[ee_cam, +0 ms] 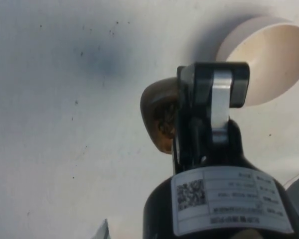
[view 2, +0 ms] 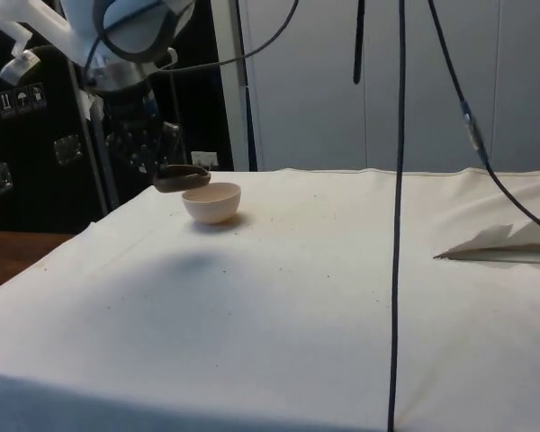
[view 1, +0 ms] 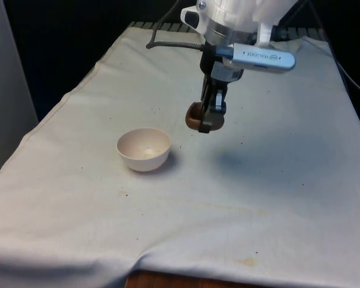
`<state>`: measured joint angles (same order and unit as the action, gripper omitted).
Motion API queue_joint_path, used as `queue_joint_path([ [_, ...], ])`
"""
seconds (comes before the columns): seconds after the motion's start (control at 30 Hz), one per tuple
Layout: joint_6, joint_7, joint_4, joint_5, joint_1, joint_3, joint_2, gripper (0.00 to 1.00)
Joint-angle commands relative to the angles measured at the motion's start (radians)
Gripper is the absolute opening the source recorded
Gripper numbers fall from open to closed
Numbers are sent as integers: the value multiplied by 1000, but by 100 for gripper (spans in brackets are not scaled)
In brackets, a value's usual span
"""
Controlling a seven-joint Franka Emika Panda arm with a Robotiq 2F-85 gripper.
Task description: Pour the coffee beans from the cup into the bowl.
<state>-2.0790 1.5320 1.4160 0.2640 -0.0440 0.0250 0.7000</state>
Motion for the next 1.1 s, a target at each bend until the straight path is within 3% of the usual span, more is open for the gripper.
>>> queue_joint_path([
  [0.0,19,-9,-31,-4,3,-2,18,0],
  [0.17,34,-8,-78,0,2,1,44,0],
  [0.37,77,-45,-134,-9,17,5,55,0],
  [0.4,73,-31,-132,-1,9,10,59,0],
  [0.43,79,-49,-136,-9,19,6,54,0],
  [0.5,80,-64,-141,-11,26,9,50,0],
  [0.73,69,-104,-133,-14,38,17,35,0],
  [0.77,79,-86,-144,-6,30,23,45,0],
  [0.83,66,-113,-128,-13,41,18,30,0],
  [1.07,56,-149,-93,-11,49,20,1,0],
])
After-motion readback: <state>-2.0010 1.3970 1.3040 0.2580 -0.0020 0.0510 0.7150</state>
